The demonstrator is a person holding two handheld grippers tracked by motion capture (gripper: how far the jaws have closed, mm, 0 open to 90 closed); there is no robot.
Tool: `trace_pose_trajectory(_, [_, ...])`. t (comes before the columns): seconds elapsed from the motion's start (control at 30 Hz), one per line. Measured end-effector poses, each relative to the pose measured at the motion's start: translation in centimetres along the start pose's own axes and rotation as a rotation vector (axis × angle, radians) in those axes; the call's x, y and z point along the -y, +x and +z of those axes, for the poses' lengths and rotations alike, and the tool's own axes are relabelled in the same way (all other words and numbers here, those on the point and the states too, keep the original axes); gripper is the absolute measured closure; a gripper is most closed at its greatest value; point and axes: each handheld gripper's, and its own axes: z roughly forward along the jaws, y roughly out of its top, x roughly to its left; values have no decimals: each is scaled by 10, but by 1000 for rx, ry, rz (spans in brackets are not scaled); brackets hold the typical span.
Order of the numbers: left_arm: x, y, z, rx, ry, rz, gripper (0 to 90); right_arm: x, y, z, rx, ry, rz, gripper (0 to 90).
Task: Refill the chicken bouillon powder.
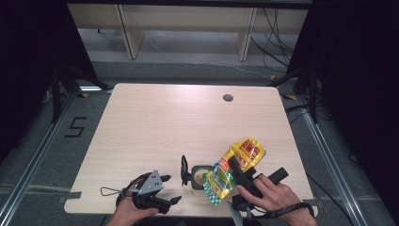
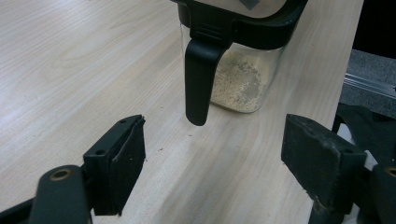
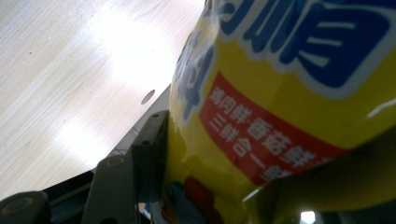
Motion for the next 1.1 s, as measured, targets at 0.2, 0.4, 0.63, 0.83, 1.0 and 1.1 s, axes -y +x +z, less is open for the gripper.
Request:
trace_pose_trajectory(0.2, [0, 0, -1, -4, 6, 8, 214, 0, 0, 0, -2, -1, 1, 450])
trace_pose_trajectory(0.4, [0, 0, -1, -6, 4, 4, 214, 1, 0, 0, -1, -2, 4, 451])
trace_pose_trajectory(0.63, [0, 1, -1, -6, 2, 6, 214, 0, -1, -2, -6, 8, 7, 452])
trace_pose_trajectory(0.83, [0, 0, -1, -4, 1, 0, 214, 1, 0, -2, 26, 4, 3, 453])
trace_pose_trajectory(1.0, [0, 0, 0, -3, -4, 0, 215, 1, 0, -2, -2, -1, 10, 453])
trace_pose_trajectory(1.1, [0, 0, 0, -8, -4, 1, 215, 1, -1, -2, -2, -2, 12, 453])
